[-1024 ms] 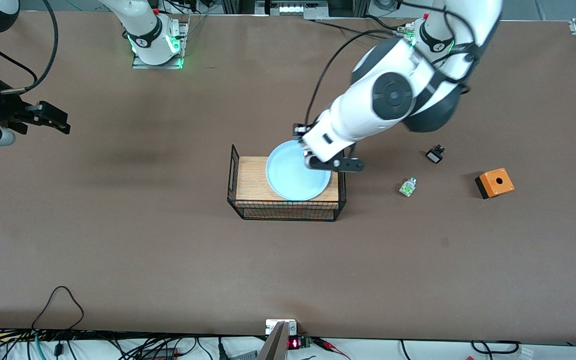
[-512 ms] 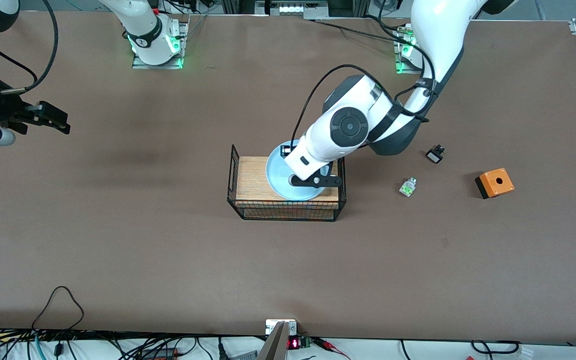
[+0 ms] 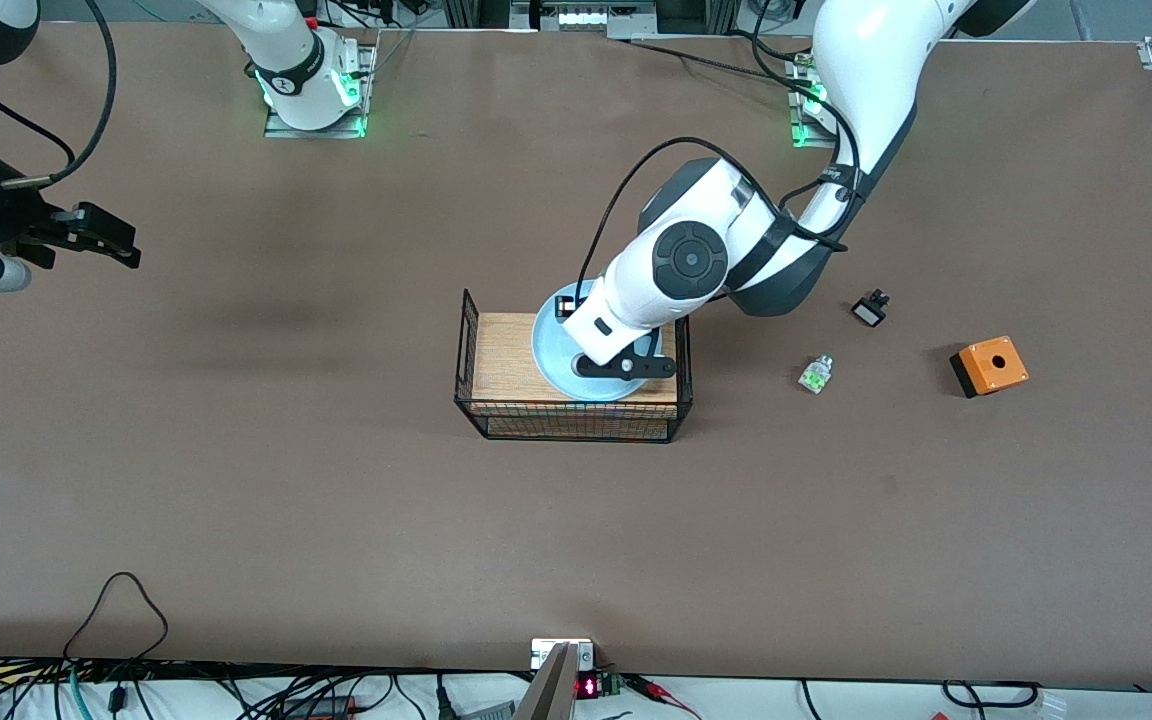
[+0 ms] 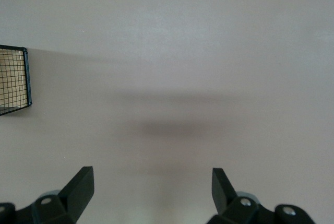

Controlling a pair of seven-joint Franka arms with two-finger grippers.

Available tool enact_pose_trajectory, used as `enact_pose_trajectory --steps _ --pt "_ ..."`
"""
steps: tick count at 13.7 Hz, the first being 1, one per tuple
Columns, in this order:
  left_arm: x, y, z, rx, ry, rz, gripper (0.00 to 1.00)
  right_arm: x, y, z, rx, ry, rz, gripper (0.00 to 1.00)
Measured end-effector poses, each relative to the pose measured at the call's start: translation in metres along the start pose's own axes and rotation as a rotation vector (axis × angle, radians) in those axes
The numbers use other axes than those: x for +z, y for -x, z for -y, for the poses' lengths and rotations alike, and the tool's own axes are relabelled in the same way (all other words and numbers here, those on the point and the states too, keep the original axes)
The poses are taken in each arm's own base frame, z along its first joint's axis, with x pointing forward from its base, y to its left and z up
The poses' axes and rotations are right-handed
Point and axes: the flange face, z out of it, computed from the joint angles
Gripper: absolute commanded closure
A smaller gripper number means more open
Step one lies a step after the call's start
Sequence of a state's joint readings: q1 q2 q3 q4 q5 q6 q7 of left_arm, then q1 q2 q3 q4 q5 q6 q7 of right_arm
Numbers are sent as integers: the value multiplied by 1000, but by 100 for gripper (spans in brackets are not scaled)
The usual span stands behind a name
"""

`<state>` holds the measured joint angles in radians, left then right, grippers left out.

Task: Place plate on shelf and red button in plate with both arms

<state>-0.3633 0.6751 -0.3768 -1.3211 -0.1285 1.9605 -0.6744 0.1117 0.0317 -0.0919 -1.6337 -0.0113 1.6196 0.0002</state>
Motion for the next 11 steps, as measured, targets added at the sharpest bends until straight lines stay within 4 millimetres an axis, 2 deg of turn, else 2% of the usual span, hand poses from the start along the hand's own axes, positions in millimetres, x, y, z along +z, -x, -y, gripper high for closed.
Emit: enact_pose_trajectory --steps 2,4,7,9,11 --pt "-21 -6 6 -12 7 -16 0 0 0 0 0 0 0 0" --pt "-53 -5 20 -29 -24 0 0 0 0 0 0 0 0 0" --pt "-117 -2 62 -81 -78 26 0 0 0 0 -1 0 0 0" --pt "-150 4 88 -80 -147 32 0 0 0 1 -1 0 -1 0" --pt "-178 11 107 26 -240 41 0 0 0 4 -10 0 -1 0"
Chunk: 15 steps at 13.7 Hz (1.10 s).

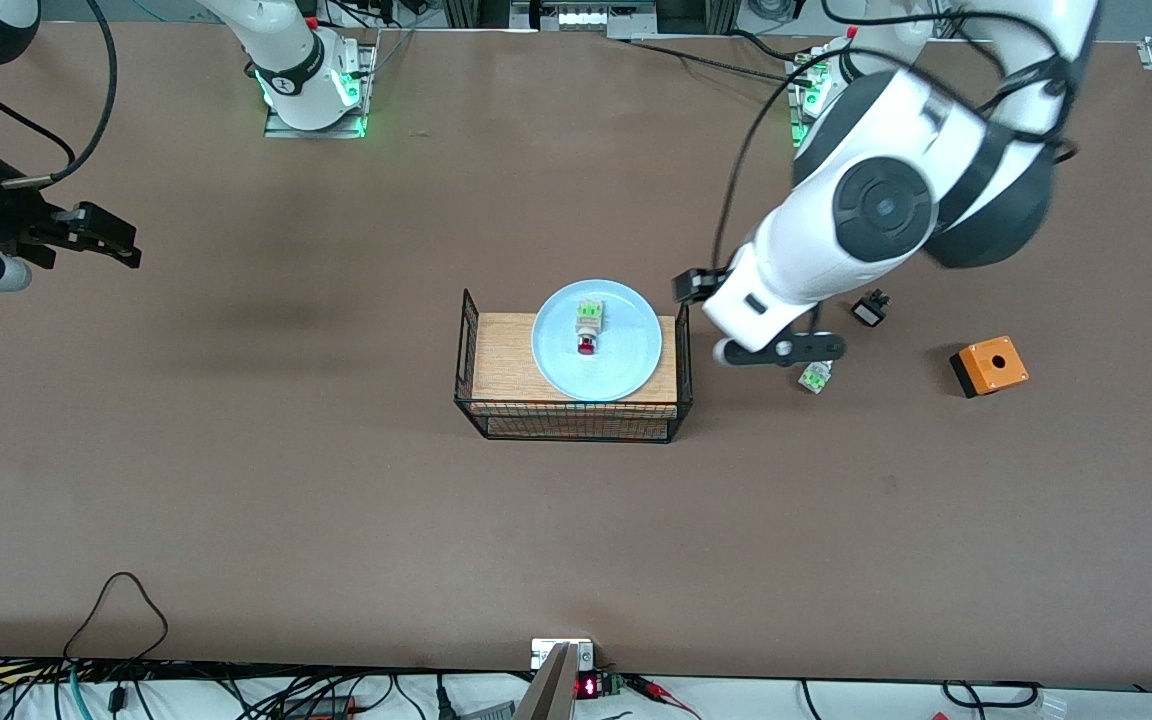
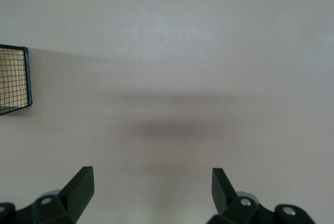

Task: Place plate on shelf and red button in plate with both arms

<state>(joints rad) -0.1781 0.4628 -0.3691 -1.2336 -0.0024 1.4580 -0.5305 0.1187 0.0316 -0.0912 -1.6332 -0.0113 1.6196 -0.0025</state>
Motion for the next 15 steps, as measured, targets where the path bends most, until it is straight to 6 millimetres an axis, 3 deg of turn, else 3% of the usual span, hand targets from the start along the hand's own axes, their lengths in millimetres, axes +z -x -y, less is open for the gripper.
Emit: enact_pose_trajectory --steps 3,6,8,10,12,15 --pt "-33 4 40 169 -100 -35 0 0 0 9 -18 1 0 0" --pt "-76 8 132 152 -100 -67 0 -1 0 7 -13 1 -2 0" --pt "-94 22 191 107 -66 -97 0 -1 0 6 -12 0 -3 0" --pt "-100 42 229 133 -62 -165 0 -2 1 6 -12 0 -3 0" --pt "-92 66 248 132 -60 -218 0 -2 1 6 -12 0 -4 0" --pt "-83 83 252 65 -51 -225 0 -2 1 6 -12 0 -4 0"
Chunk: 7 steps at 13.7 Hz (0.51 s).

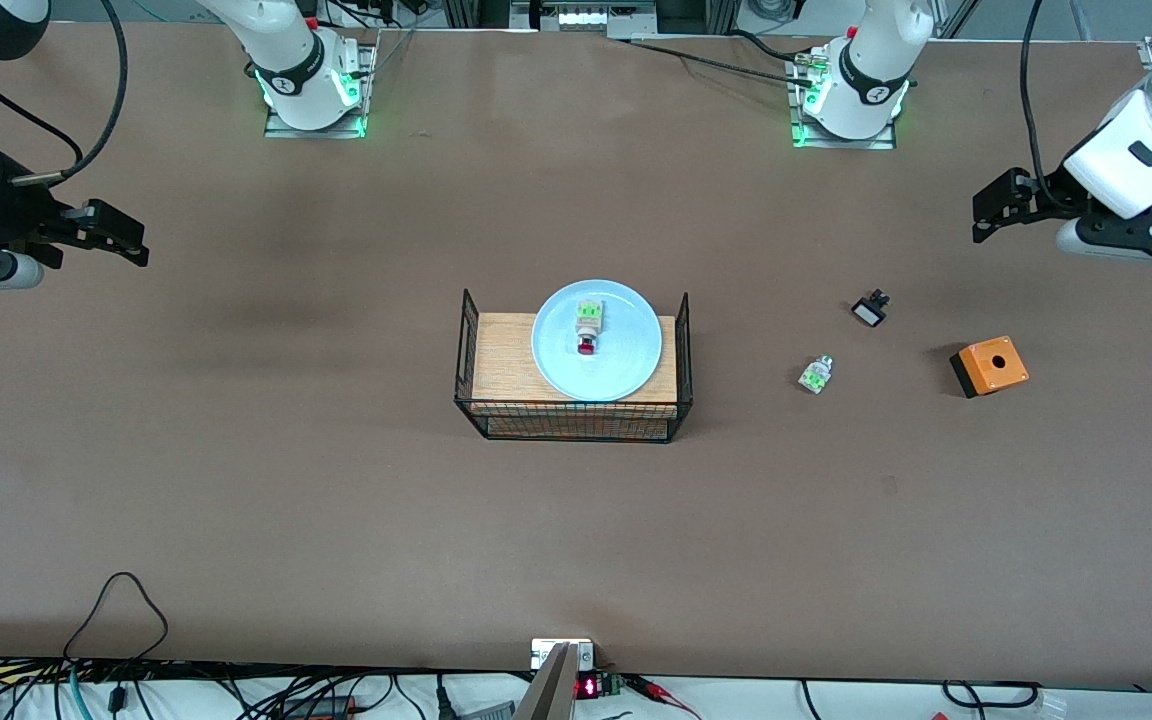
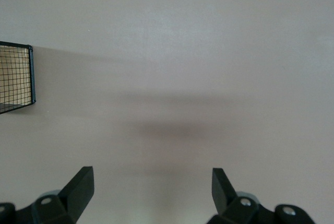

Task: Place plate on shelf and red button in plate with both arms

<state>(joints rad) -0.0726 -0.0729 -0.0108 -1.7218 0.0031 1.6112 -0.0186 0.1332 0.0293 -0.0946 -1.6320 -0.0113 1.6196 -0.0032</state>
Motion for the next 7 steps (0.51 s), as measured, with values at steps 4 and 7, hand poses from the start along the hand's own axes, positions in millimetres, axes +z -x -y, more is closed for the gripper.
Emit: enact_pose_trajectory --steps 4,7 --pt "6 -1 0 -32 0 3 0 0 0 0 0 0 0 0" --pt "4 -2 0 -34 0 -4 0 0 0 0 0 0 0 0"
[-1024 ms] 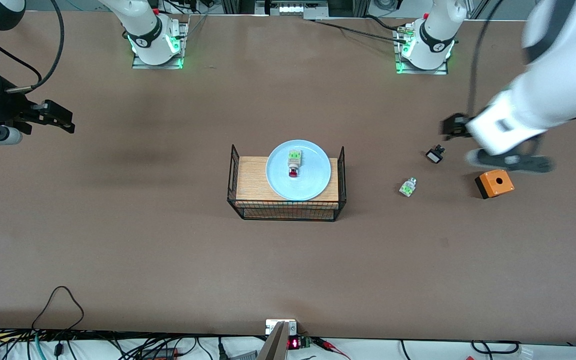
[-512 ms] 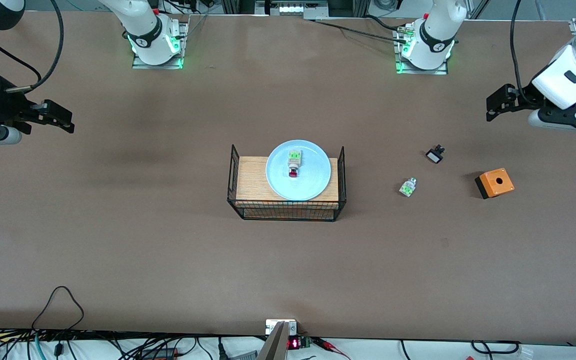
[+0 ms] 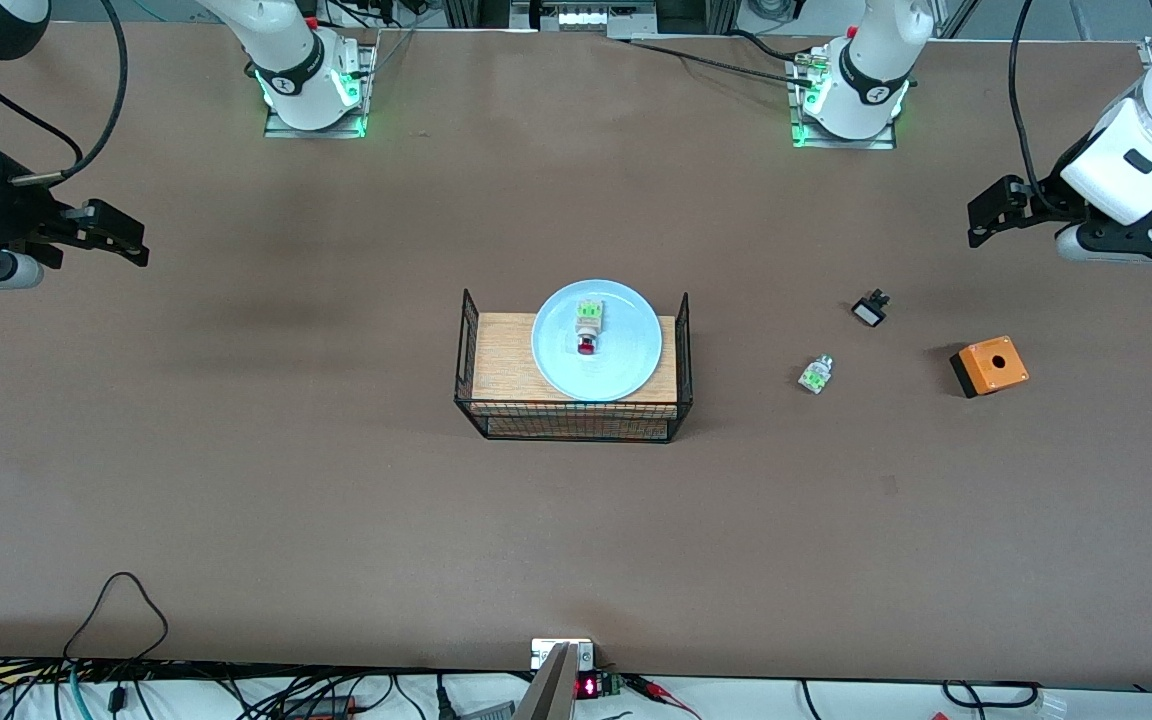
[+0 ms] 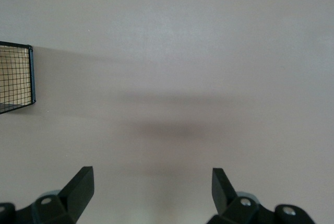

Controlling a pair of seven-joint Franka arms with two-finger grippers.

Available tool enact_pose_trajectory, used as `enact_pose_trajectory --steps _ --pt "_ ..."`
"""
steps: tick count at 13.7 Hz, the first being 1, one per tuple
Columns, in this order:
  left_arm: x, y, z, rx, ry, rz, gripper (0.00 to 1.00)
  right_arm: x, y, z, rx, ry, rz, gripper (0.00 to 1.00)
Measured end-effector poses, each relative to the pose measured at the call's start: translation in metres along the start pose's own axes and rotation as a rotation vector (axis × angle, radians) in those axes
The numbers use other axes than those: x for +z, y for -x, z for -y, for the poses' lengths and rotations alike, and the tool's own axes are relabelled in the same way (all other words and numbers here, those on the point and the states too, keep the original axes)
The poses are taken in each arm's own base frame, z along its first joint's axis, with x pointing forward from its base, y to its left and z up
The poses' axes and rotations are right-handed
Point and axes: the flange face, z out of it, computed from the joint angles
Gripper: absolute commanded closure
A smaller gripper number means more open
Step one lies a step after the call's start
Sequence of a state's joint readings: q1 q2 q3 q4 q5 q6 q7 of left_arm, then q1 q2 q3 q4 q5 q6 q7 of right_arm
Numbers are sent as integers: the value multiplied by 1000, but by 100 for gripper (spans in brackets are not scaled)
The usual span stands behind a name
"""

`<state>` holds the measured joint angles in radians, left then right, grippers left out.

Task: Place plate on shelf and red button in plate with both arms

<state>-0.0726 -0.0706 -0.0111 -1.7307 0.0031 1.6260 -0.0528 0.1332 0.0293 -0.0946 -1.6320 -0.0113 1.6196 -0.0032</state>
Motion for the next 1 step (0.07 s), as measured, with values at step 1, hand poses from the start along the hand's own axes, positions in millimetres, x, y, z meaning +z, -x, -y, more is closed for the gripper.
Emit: enact_pose_trajectory --steps 1 --pt "0 0 0 0 0 0 0 0 0 0 0 0 0 0"
